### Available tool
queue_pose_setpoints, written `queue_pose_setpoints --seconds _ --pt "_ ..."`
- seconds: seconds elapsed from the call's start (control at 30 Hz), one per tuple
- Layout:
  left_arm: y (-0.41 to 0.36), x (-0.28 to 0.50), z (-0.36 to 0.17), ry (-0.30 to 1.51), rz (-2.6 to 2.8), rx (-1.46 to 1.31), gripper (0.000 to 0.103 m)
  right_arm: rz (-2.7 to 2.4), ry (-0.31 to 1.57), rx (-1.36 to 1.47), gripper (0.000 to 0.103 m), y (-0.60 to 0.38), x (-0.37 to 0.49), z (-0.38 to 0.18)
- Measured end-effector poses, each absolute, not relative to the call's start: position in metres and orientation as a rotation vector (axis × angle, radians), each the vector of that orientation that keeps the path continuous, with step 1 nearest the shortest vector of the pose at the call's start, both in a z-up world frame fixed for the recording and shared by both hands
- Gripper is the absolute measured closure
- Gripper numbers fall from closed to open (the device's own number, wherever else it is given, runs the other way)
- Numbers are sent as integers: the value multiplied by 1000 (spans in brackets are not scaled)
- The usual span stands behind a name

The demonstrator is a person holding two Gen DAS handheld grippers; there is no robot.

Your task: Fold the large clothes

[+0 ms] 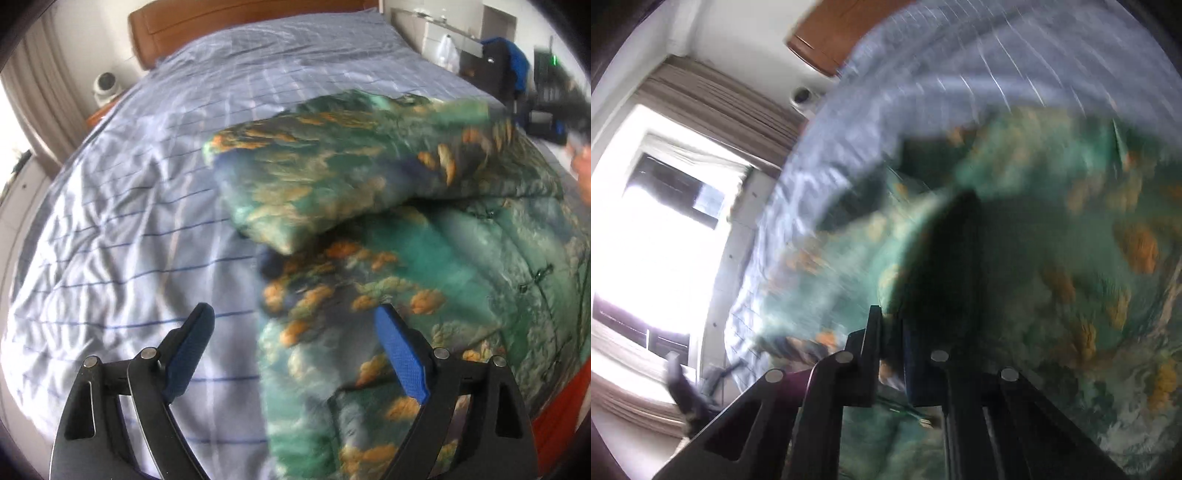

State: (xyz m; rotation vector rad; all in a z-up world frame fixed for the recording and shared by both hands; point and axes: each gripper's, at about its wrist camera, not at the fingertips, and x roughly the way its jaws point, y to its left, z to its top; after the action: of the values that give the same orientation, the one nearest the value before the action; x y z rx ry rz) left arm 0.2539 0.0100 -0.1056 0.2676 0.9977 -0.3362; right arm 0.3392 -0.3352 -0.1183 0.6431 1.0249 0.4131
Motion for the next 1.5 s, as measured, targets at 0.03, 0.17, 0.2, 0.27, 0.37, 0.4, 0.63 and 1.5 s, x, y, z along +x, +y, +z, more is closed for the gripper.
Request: queue_pose_setpoints --seconds 0.03,0.17,0.2,0.27,0.37,0.4,0.63,1.5 --pt "4 256 -108 985 -338 271 13 416 988 663 94 -337 336 -103" --pt "-17 284 -109 939 -258 201 13 428 883 709 94 -341 329 -53" --pt "-17 291 -109 933 -234 173 13 436 858 722 95 -342 327 -40" --pt "-17 310 -104 909 -159 70 13 464 794 741 95 -342 319 -13" --pt "-6 326 -105 903 -5 10 14 480 718 735 95 -342 311 16" --pt "4 331 -108 919 -9 -54 14 465 691 726 96 -346 307 23" --pt "8 334 -130 1004 -90 -59 23 249 828 606 96 -368 305 -47" --pt "-48 341 -64 902 -397 137 34 306 909 386 55 -337 302 -69"
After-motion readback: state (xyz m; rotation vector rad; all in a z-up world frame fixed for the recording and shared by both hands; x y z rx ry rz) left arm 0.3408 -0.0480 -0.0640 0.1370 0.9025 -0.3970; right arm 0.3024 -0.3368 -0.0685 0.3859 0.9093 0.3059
